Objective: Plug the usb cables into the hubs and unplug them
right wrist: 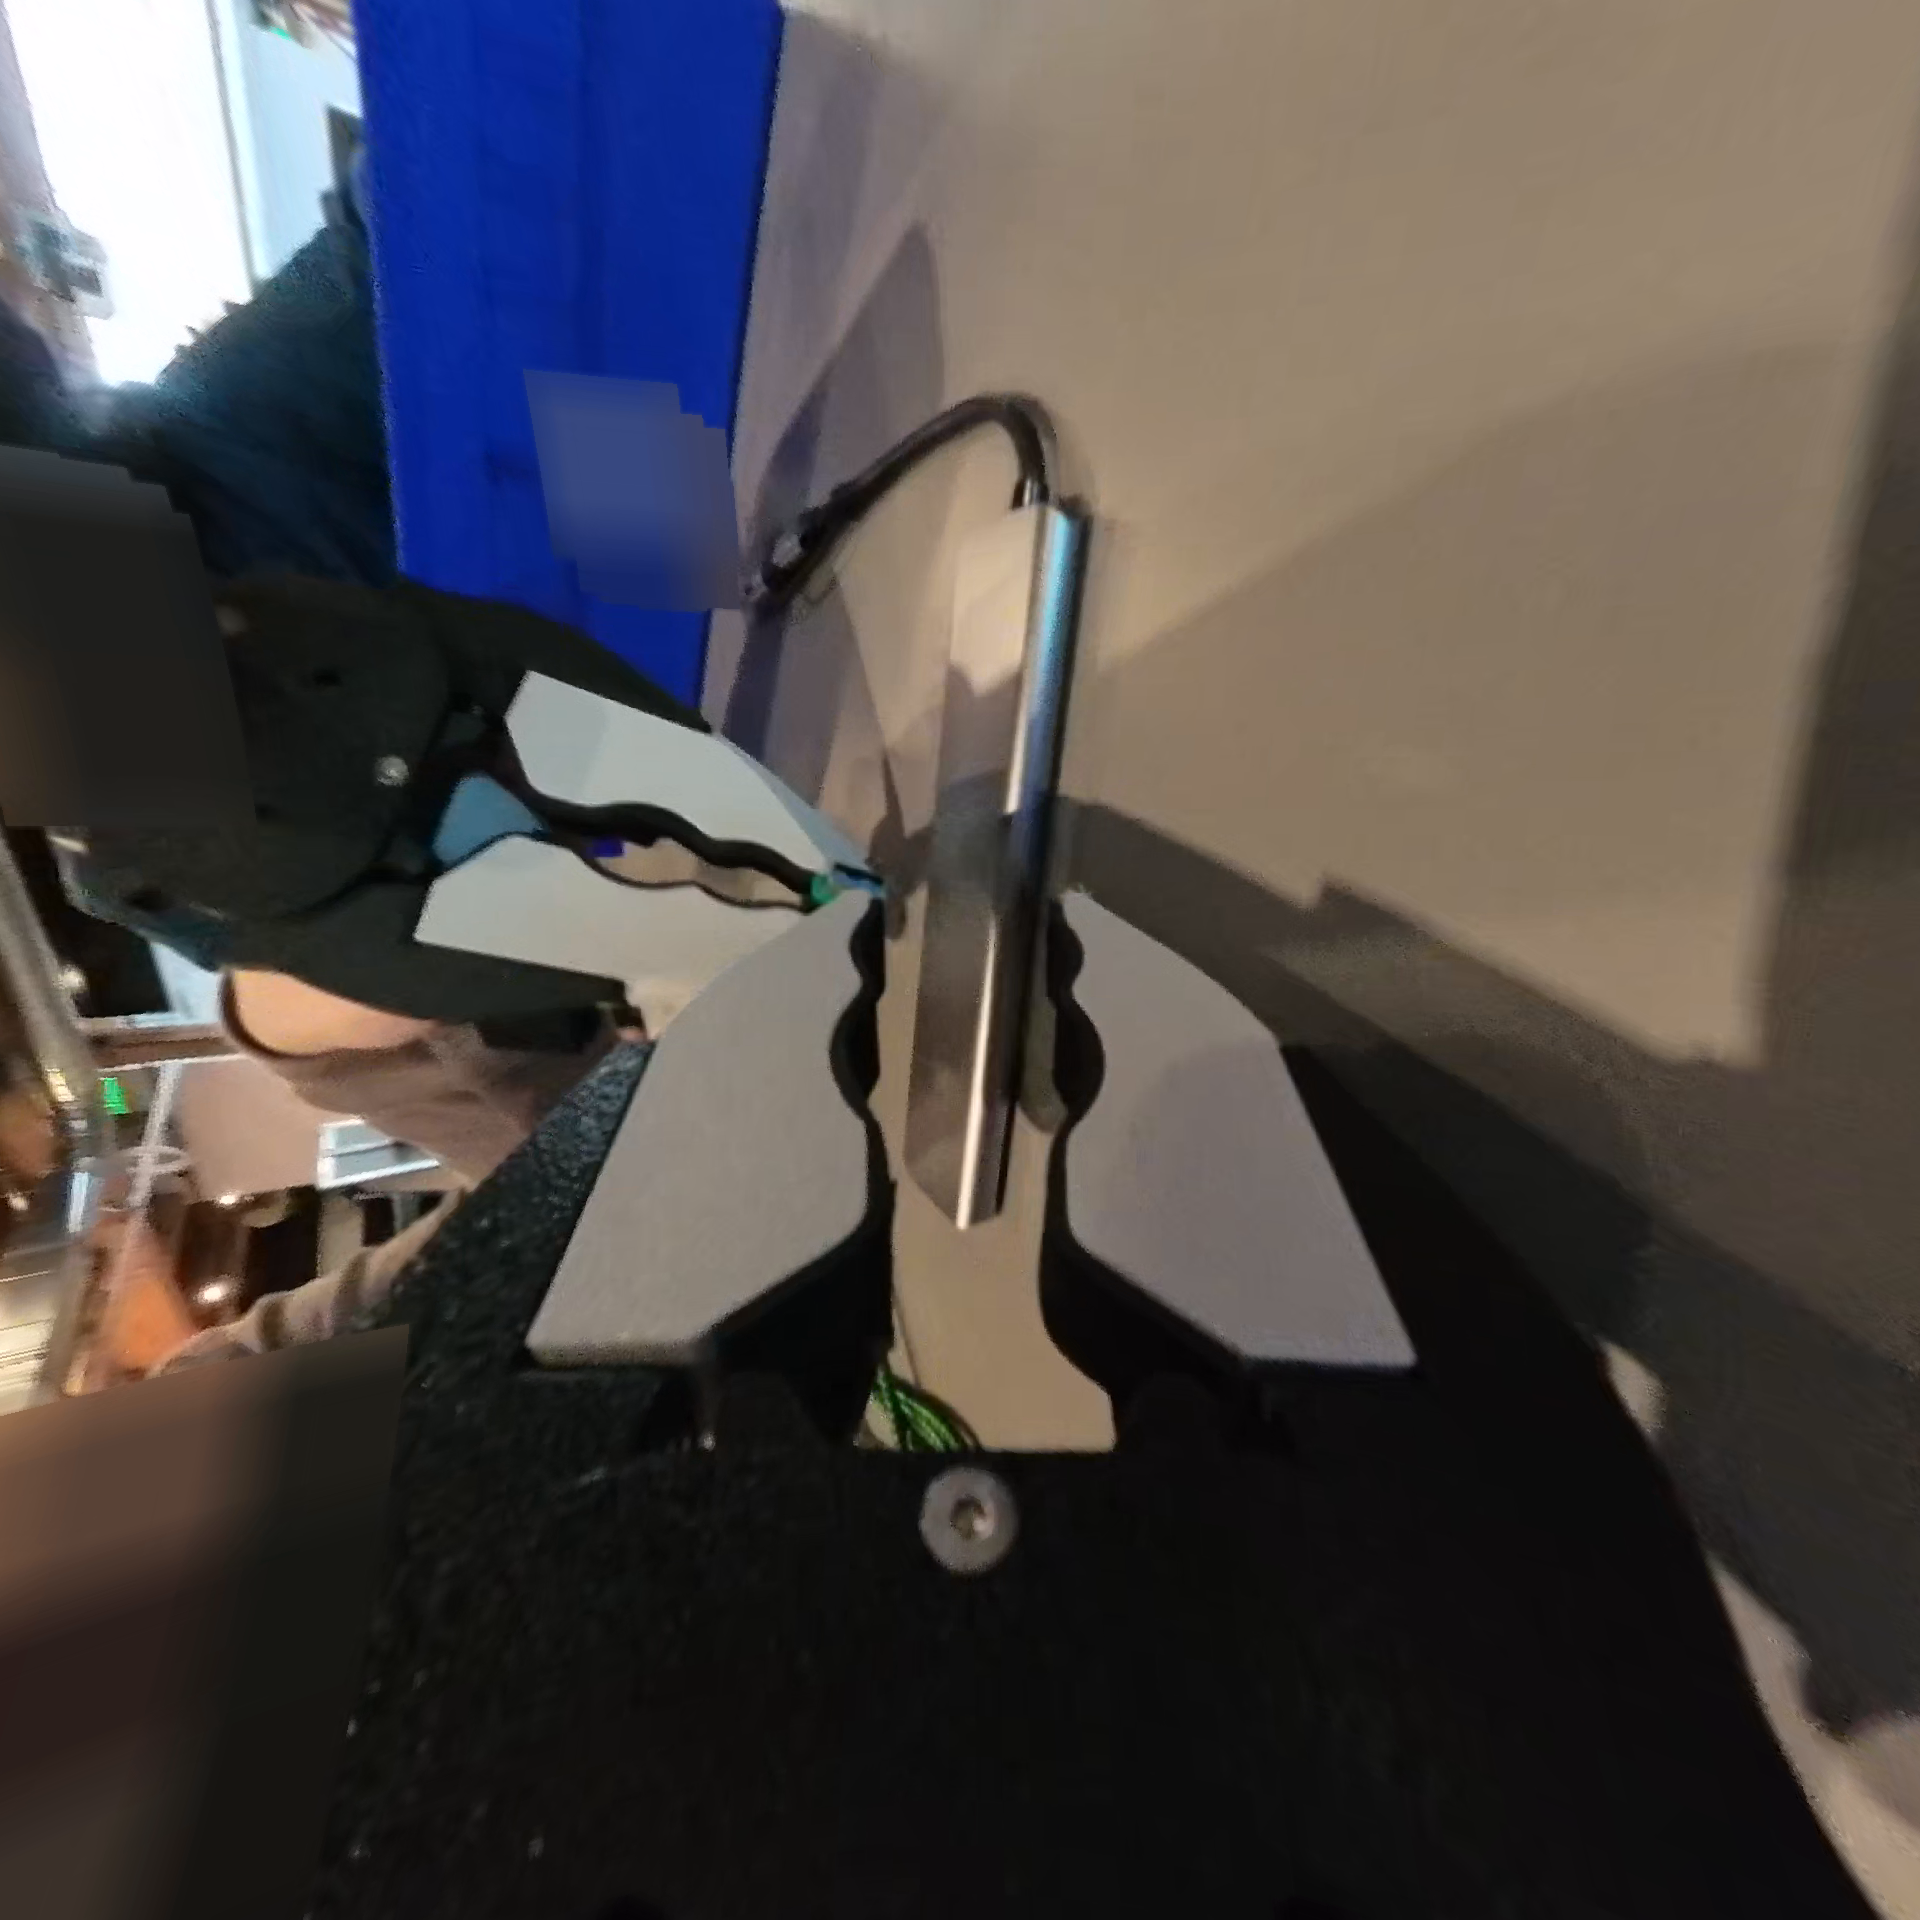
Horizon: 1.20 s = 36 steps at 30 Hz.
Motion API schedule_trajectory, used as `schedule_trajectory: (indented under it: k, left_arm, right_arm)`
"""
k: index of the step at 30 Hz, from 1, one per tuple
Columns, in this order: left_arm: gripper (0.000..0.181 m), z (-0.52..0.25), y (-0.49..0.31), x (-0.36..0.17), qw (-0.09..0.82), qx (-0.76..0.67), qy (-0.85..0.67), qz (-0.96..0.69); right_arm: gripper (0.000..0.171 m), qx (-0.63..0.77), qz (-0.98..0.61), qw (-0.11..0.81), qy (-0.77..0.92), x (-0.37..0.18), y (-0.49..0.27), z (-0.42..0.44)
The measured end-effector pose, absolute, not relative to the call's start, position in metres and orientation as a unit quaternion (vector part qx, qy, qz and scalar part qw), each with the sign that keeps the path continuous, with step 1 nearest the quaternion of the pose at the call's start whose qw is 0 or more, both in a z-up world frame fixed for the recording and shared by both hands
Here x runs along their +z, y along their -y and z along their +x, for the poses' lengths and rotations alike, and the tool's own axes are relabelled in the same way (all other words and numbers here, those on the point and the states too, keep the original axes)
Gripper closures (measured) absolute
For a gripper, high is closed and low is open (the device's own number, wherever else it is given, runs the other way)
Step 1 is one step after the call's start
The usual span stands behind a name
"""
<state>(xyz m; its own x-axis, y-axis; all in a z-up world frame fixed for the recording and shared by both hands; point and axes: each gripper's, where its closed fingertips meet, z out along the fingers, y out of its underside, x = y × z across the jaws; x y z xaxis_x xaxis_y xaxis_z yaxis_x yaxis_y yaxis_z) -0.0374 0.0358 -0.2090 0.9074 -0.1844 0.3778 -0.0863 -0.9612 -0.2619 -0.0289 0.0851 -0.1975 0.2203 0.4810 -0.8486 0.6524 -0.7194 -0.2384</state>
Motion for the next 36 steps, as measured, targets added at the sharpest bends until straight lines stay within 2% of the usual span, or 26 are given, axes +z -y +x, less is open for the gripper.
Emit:
schedule_trajectory:
  k: [7, 12, 20, 23, 28, 33, 36]
  left_arm:
    - [0.174, -0.038, -0.032, -0.213, 0.105, -0.186, -0.068, -0.975]
    - [0.174, -0.038, -0.032, -0.212, 0.107, -0.197, -0.063, -0.973]
    - [0.174, -0.044, -0.026, -0.210, 0.127, -0.198, -0.063, -0.970]
    - [0.174, -0.055, -0.026, -0.197, 0.175, -0.192, -0.041, -0.965]
    - [0.174, -0.074, -0.024, -0.184, 0.245, -0.168, -0.013, -0.955]
    - [0.174, -0.082, -0.028, -0.172, 0.286, -0.146, -0.010, -0.947]
    - [0.174, -0.084, -0.027, -0.167, 0.298, -0.139, -0.010, -0.944]
  right_arm:
    - [0.143, -0.453, 0.779, 0.093, -0.423, -0.200, -0.068, -0.026]
    - [0.143, -0.500, 0.756, 0.128, -0.403, -0.197, -0.057, -0.038]
    - [0.140, -0.527, 0.743, 0.114, -0.396, -0.193, -0.056, -0.042]
    - [0.139, -0.527, 0.733, 0.070, -0.424, -0.186, -0.060, -0.043]
    - [0.123, -0.447, 0.739, -0.081, -0.498, -0.184, -0.067, -0.041]
    - [0.107, -0.335, 0.766, -0.125, -0.535, -0.203, -0.051, -0.034]
    - [0.106, -0.288, 0.766, -0.147, -0.555, -0.207, -0.047, -0.030]
